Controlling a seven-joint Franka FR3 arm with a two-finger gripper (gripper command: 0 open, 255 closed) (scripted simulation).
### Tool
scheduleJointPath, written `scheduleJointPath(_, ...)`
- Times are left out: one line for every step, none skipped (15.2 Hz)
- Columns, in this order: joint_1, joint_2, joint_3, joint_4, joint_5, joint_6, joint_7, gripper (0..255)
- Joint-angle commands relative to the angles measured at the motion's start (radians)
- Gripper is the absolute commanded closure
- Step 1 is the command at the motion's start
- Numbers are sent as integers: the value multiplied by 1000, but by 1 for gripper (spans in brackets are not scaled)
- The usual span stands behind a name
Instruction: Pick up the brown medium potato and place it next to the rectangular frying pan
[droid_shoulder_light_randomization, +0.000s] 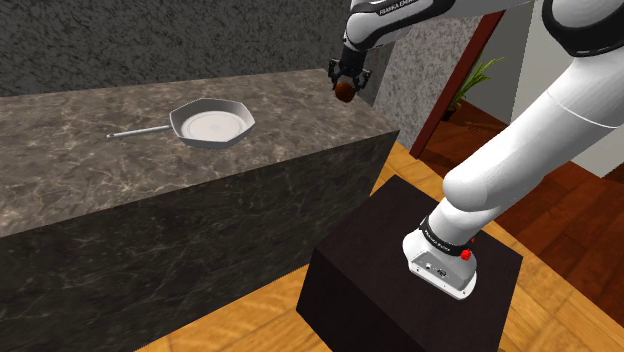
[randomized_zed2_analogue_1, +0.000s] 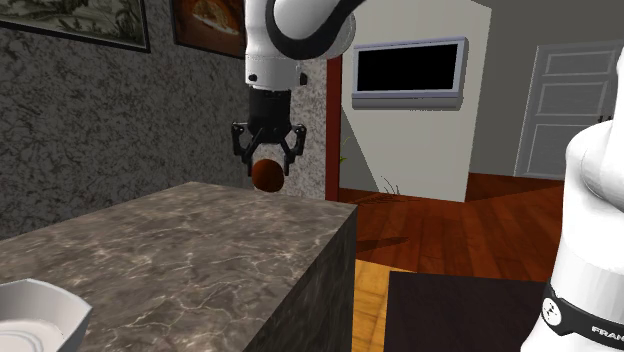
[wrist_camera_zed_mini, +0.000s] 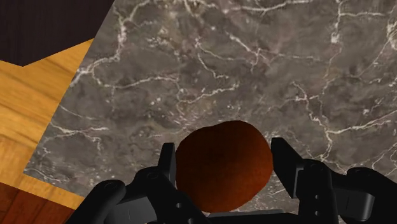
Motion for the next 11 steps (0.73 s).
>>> scheduleJointPath(1, -9, 0, 14, 4, -24, -3, 255)
scheduleJointPath(1, -14, 0, 23, 5, -38, -5, 255)
scheduleJointPath(1, -19, 0, 32, 7, -51, -7, 255)
scheduleJointPath(2, -24, 0, 41, 9, -64, -9, 255)
scheduleJointPath(2, -28, 0, 50, 11, -78, -11, 255)
scheduleJointPath(2, -32, 0, 59, 12, -91, -13, 255)
scheduleJointPath(2, -33, -1, 63, 13, -96, -14, 255)
scheduleJointPath(10, -8, 12, 89, 7, -100, 9, 255)
scheduleJointPath(18, 17, 24, 117, 1, -104, 32, 255)
scheduleJointPath(26, 44, 36, 145, -5, -109, 55, 255)
scheduleJointPath(35, 71, 47, 175, -13, -115, 77, 255)
